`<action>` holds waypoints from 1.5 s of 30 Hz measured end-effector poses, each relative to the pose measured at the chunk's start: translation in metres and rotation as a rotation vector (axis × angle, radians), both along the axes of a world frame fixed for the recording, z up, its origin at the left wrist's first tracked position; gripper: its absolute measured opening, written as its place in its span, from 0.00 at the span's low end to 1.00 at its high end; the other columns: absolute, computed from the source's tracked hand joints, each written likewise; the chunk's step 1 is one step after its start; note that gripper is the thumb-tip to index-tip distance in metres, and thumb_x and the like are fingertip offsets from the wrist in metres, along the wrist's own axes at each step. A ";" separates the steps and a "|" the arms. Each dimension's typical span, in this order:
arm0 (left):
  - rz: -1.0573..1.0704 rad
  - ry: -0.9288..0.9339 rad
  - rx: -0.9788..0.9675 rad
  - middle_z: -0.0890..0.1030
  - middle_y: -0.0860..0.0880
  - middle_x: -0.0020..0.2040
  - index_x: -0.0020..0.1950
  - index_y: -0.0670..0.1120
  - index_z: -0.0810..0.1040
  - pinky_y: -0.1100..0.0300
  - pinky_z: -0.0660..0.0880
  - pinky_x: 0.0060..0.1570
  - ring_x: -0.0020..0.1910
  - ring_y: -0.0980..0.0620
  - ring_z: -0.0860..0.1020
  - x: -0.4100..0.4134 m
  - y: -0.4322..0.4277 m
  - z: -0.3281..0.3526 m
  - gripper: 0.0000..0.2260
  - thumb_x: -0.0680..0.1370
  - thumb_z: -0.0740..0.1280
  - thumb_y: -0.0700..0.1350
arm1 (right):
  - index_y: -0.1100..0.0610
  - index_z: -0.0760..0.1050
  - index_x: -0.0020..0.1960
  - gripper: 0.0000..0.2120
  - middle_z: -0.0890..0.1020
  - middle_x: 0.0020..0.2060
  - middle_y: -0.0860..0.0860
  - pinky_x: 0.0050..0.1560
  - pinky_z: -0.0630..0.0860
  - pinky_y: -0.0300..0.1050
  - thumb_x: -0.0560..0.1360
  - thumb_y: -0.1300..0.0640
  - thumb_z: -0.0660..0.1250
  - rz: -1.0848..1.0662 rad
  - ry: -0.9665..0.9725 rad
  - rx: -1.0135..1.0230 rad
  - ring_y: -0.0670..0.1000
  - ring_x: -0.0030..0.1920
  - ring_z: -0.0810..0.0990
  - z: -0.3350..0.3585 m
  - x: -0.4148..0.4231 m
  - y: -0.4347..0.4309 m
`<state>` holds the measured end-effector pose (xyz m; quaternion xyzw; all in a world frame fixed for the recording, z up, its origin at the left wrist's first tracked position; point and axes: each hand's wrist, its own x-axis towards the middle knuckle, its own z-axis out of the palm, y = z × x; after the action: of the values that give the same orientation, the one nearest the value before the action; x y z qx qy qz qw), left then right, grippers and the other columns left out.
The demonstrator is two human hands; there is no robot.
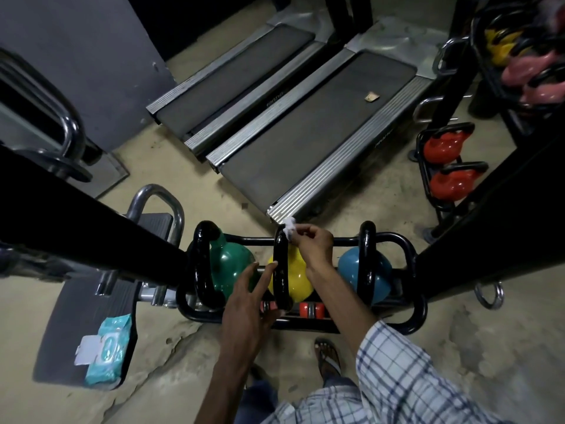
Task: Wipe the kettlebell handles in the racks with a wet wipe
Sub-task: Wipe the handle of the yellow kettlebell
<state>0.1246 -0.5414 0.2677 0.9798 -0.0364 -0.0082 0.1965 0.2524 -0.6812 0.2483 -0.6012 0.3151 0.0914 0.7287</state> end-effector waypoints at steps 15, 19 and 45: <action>-0.023 -0.014 -0.035 0.64 0.47 0.77 0.80 0.62 0.57 0.51 0.80 0.56 0.71 0.47 0.70 0.002 0.005 -0.003 0.47 0.68 0.80 0.48 | 0.56 0.82 0.44 0.08 0.84 0.41 0.44 0.47 0.77 0.33 0.72 0.69 0.73 0.223 -0.330 -0.445 0.40 0.44 0.82 0.003 -0.116 -0.009; -0.026 0.000 -0.018 0.64 0.46 0.76 0.80 0.61 0.56 0.52 0.80 0.55 0.70 0.46 0.71 0.003 0.005 -0.003 0.49 0.66 0.81 0.47 | 0.57 0.83 0.45 0.07 0.85 0.41 0.46 0.47 0.77 0.32 0.73 0.67 0.73 0.161 -0.323 -0.407 0.41 0.44 0.83 0.005 -0.092 -0.003; -0.019 0.036 -0.160 0.64 0.46 0.77 0.80 0.64 0.55 0.52 0.77 0.57 0.71 0.44 0.70 0.003 0.010 -0.015 0.52 0.64 0.82 0.48 | 0.61 0.86 0.42 0.13 0.84 0.36 0.60 0.37 0.74 0.49 0.71 0.49 0.73 1.221 -0.320 -1.118 0.55 0.39 0.84 0.065 0.068 0.012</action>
<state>0.1277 -0.5313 0.2531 0.9602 -0.0427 -0.0247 0.2747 0.3200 -0.6691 0.3130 -0.9440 -0.1733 0.2138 0.1821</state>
